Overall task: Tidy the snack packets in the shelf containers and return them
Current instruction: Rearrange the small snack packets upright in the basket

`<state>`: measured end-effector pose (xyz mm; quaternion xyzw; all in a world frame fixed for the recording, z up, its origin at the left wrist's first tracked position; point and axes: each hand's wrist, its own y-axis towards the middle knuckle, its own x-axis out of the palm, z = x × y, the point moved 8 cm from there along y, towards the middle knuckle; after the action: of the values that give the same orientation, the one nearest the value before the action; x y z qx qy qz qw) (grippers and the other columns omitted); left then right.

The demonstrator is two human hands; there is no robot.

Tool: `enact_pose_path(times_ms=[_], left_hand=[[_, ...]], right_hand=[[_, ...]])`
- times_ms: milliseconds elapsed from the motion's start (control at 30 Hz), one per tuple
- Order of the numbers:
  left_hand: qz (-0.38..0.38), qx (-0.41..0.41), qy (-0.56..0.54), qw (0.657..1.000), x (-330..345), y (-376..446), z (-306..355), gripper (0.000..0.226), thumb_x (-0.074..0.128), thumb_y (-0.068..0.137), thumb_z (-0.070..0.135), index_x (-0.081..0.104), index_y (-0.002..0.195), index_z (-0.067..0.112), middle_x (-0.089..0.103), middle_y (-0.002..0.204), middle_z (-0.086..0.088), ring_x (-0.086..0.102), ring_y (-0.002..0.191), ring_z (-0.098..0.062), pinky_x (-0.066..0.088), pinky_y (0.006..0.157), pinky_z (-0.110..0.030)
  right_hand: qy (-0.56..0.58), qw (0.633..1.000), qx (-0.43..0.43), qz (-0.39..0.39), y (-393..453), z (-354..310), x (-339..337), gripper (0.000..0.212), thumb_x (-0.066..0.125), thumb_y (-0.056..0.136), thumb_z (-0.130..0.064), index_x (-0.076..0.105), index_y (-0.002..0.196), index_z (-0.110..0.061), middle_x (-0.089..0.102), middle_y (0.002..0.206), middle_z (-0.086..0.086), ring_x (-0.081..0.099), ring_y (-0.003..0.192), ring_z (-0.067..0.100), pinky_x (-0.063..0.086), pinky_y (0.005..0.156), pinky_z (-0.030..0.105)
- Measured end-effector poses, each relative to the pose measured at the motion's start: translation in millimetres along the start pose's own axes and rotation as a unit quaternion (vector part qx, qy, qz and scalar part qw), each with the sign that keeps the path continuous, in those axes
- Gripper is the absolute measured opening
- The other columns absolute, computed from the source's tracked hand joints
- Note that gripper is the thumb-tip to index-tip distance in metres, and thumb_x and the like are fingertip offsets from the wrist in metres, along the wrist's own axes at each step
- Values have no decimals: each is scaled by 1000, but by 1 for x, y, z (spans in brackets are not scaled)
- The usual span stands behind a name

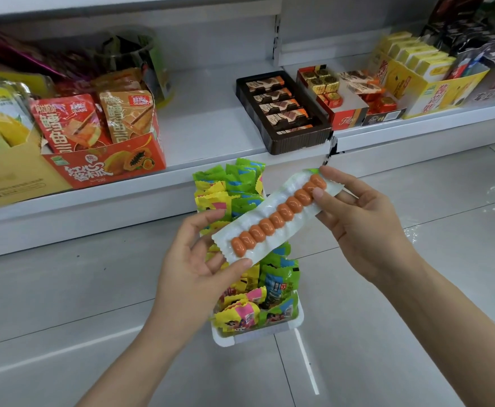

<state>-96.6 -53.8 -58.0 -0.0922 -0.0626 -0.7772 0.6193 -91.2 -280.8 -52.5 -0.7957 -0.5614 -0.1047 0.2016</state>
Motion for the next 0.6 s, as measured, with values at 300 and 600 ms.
enact_pose_path(times_ms=[300,600], left_hand=[[17,-51,49,997,-8,2,-8,46,70,80,-8,62,116,19,77,95,-3,74,85,-16,57,69,-20],[2,-44,73,996,-12,1,-12,45,73,77,2,64,115,23,77,96,-3,74,85,-16,56,69,-18]], right_hand=[[-96,995,-3,-38,2,-5,6,28,71,84,0,74,108,-14,52,59,-5,66,75,15,58,77,26],[-119,990,31,-74,-2,2,6,42,67,88,0,71,121,-25,73,115,8,69,108,29,58,90,34]])
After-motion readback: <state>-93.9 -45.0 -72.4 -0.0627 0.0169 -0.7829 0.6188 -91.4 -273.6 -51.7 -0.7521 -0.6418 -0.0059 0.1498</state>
